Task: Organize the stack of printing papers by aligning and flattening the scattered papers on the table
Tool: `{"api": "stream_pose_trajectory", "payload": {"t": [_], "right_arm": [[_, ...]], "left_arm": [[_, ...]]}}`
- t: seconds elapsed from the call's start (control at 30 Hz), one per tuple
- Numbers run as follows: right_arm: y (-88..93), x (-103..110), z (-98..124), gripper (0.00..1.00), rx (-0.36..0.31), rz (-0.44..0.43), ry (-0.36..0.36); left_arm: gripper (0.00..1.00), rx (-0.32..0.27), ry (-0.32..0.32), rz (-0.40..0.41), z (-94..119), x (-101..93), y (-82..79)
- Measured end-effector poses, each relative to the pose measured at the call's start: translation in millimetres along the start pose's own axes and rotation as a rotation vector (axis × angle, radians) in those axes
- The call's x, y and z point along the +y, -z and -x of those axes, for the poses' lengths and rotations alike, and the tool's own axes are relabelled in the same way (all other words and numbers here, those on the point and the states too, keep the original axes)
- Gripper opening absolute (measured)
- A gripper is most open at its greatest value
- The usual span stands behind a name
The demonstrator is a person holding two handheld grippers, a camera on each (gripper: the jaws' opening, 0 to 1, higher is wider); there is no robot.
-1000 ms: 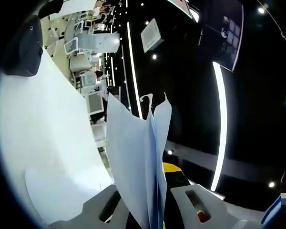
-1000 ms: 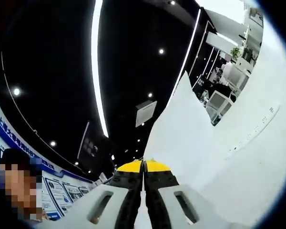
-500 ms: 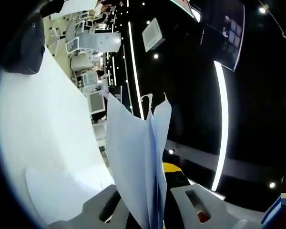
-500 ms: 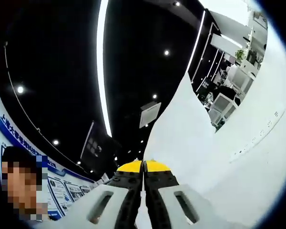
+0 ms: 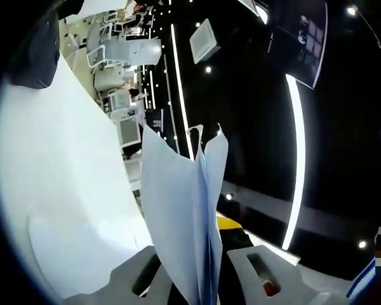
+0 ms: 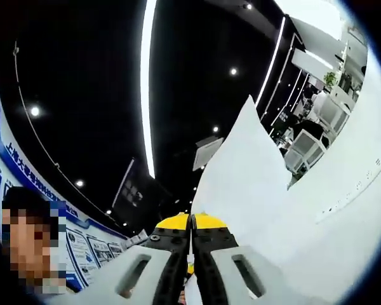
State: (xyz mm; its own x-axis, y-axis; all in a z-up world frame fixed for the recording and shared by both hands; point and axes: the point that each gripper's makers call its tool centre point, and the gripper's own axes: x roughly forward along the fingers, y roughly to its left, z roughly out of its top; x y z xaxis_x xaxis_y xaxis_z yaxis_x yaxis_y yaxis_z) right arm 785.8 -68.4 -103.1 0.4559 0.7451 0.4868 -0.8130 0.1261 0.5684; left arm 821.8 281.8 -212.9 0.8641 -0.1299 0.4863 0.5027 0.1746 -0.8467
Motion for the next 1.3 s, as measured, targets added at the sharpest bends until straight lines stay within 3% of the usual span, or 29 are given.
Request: {"api": "stream_pose_trajectory", "payload": {"t": [0.53, 1.3], "right_arm": [[3.5, 20.6, -15.0, 0.00, 0.003, -0.004, -0.062], [25.2, 51.5, -34.9, 0.00, 0.039, -0.042, -0.169]], "left_arm": [[0.06, 0.013, -0.014, 0.003, -0.6, 4.7, 2.2], [0.06, 0.016, -0.020, 0.009, -0.7, 7.1, 1.1]]}}
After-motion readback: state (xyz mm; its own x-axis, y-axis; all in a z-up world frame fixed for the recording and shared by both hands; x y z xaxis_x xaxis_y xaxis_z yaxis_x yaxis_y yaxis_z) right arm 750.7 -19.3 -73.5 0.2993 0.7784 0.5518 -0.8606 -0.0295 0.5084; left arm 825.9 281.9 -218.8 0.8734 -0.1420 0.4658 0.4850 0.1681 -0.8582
